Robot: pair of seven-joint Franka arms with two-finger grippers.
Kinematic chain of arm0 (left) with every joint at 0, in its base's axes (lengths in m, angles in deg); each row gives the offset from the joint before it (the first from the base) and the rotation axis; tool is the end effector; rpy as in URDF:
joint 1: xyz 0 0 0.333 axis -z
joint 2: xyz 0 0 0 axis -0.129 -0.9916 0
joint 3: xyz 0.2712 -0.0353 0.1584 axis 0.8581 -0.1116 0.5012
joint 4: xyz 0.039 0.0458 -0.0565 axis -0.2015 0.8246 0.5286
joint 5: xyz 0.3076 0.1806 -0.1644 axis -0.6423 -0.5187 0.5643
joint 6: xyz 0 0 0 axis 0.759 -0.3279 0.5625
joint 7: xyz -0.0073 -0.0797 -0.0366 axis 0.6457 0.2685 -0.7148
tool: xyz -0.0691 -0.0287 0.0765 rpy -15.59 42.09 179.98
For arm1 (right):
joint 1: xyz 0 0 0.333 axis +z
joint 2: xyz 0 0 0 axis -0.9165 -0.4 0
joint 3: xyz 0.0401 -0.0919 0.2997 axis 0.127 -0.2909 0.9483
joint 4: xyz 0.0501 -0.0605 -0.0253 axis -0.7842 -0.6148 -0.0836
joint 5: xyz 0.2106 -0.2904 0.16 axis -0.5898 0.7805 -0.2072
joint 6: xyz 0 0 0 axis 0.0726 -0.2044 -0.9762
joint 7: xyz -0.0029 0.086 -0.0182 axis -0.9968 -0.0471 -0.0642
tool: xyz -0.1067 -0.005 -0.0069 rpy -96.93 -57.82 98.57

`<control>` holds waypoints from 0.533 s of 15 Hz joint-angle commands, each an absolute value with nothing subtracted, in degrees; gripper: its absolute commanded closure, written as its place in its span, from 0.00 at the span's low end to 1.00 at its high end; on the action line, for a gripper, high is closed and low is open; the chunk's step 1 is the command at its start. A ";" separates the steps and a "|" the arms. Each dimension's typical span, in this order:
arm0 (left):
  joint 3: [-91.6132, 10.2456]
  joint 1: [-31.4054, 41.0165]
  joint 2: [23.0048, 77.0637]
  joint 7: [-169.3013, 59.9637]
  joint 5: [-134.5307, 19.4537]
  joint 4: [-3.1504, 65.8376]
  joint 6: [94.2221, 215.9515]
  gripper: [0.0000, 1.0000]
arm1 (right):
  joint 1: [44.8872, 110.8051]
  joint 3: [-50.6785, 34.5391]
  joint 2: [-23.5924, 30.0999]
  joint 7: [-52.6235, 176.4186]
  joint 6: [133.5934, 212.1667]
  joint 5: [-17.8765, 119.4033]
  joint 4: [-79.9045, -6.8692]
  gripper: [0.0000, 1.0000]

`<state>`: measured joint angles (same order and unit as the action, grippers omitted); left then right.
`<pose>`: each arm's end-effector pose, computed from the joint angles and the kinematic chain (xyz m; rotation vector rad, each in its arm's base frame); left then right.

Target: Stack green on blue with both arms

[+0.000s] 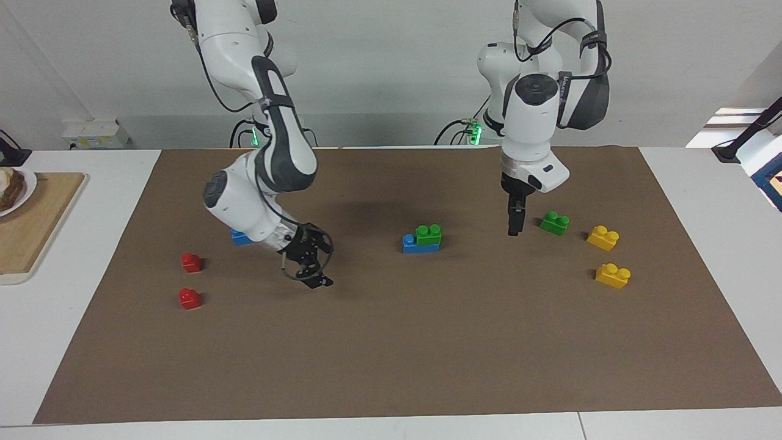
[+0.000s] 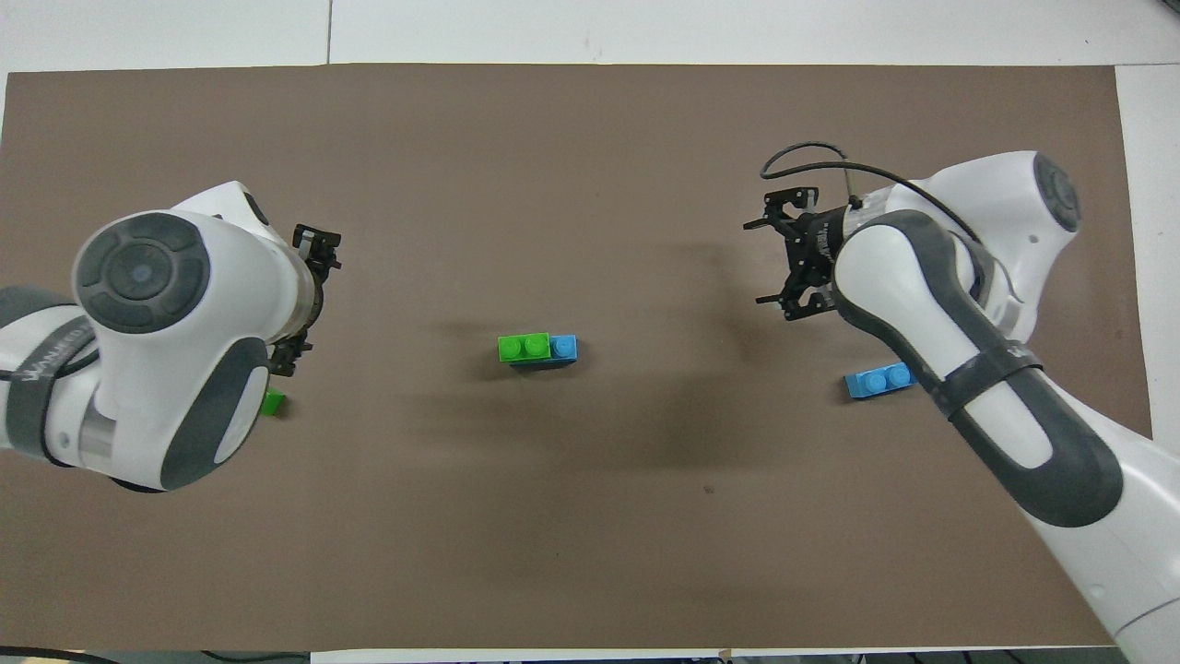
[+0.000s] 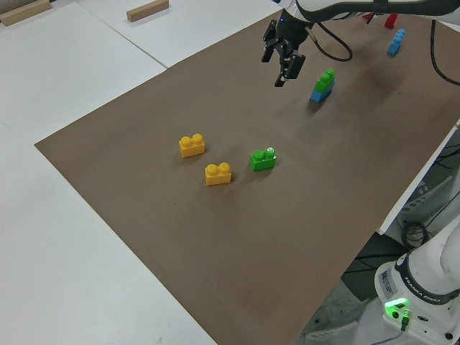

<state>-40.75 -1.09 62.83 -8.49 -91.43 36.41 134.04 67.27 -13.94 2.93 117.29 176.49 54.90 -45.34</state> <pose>0.5466 -0.0826 0.4930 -2.8035 -1.2665 -0.2547 0.6249 0.0438 0.3851 -2.4103 1.3623 0.2399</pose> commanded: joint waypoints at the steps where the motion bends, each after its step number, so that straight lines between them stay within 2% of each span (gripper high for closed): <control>1: -41.26 -6.78 63.70 -31.80 -87.70 31.85 126.85 0.00 | 63.80 -13.07 5.32 105.89 169.65 62.08 -41.69 0.00; 4: -41.26 -10.13 63.52 -51.15 -85.75 27.54 121.74 0.00 | 61.68 -13.16 7.69 94.89 162.44 67.27 -37.47 0.00; 8: -41.43 -10.14 62.91 -63.15 -85.49 23.58 118.14 0.00 | 62.29 -12.72 14.80 79.95 156.72 76.59 -36.23 0.00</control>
